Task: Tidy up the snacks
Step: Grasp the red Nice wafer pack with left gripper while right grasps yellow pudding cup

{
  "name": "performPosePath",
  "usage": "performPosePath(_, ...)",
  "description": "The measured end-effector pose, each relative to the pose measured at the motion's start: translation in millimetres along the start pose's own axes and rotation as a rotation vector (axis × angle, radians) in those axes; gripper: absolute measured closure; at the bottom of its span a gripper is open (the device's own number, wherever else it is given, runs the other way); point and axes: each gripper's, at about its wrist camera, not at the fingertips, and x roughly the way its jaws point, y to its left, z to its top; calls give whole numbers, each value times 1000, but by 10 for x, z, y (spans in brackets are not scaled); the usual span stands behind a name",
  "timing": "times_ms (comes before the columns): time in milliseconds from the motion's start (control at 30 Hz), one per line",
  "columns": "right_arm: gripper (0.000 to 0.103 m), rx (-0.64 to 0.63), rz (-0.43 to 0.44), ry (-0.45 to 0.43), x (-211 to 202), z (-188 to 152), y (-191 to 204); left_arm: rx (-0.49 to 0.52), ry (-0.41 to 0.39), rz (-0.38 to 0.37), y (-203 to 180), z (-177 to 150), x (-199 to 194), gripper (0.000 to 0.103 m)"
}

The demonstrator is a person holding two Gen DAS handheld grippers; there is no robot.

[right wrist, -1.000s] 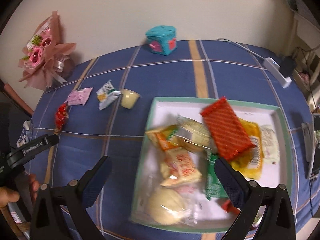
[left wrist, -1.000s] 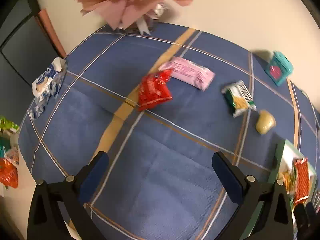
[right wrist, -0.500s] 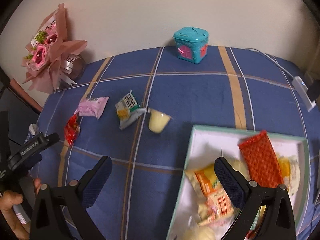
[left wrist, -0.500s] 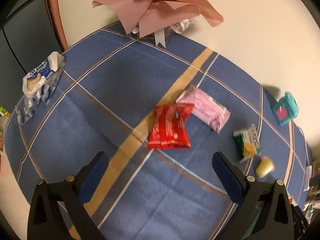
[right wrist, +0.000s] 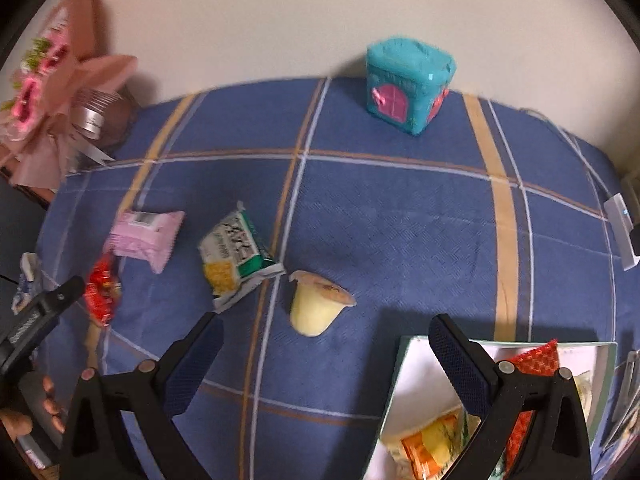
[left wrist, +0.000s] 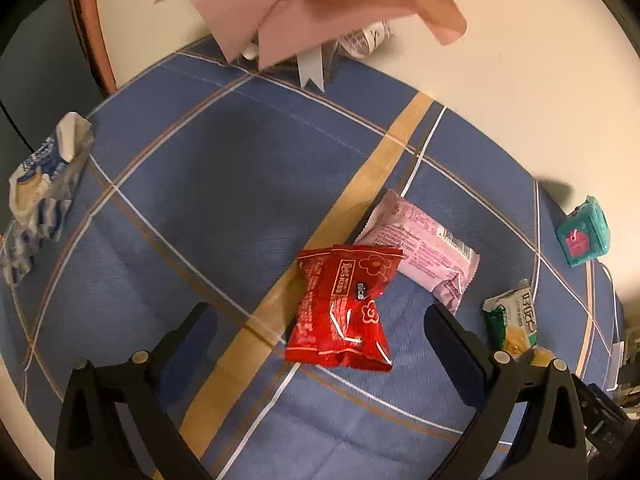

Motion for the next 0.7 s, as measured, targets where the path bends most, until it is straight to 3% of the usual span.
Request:
performPosePath(133, 1, 14, -6, 48, 253, 45, -6, 6, 21, -8, -32, 21, 144, 0)
performPosePath(267, 11, 26, -7, 81, 466, 69, -23, 18, 34, -10, -74, 34, 274, 3)
performPosePath(400, 25, 33, -6, 109, 627, 84, -36, 16, 49, -15, -92, 46, 391, 19)
performPosePath(467, 27, 31, -10, 107, 660, 91, -30, 18, 58, -13, -97, 40, 439, 26)
performPosePath(533, 34, 23, -20, 96, 664, 107, -17, 14, 65, -11, -97, 35, 489, 36)
performPosePath(600, 48, 21, -28, 86, 654, 121, -13, 23, 56, 11, -106, 43, 498, 47)
performPosePath(700, 55, 27, -27, 83, 641, 148, -30, 22, 49, 1, -104, 57, 482, 51)
